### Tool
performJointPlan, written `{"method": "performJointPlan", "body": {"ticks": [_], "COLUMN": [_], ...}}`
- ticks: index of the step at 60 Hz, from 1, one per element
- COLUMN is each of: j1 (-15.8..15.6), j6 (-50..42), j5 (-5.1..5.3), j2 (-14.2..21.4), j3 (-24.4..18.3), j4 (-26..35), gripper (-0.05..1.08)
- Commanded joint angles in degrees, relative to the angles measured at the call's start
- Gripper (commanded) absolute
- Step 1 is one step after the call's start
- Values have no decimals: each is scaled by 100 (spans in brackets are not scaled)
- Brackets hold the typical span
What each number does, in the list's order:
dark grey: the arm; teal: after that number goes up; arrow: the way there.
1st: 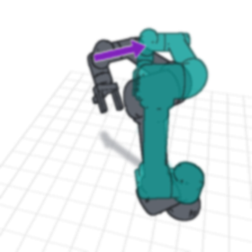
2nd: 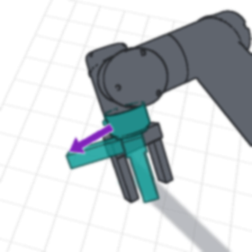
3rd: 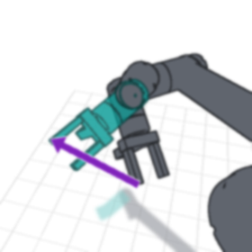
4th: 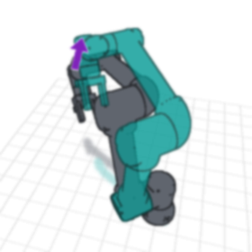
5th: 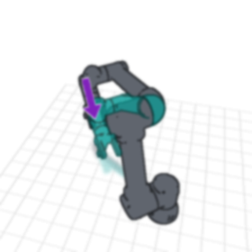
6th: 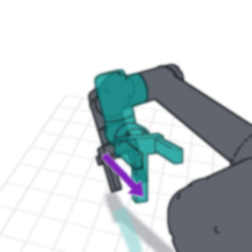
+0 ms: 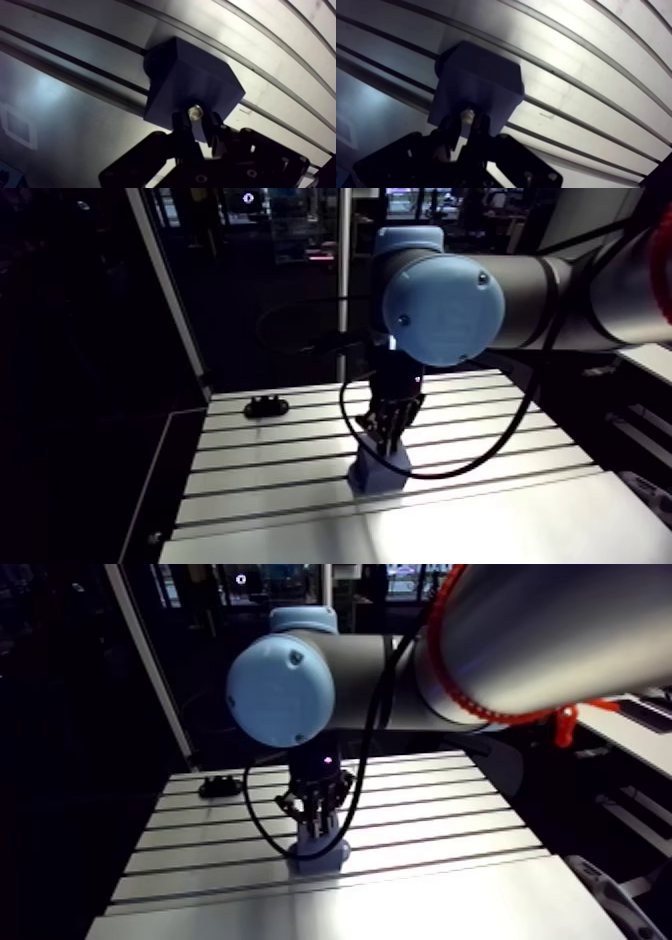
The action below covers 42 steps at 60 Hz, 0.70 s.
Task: Pick up the M10 bolt and insert it into the hex recess until seated.
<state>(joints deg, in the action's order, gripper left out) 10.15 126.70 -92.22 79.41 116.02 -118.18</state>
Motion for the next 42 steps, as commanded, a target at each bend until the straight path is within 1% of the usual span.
{"method": "performJointPlan", "body": {"ticks": [1, 42], "j1": [5, -4], "j6": [94, 484], "j5": [-2, -11], "j2": [8, 9], "j3": [-4, -23], "j4": [9, -8], "gripper": [74, 73]}}
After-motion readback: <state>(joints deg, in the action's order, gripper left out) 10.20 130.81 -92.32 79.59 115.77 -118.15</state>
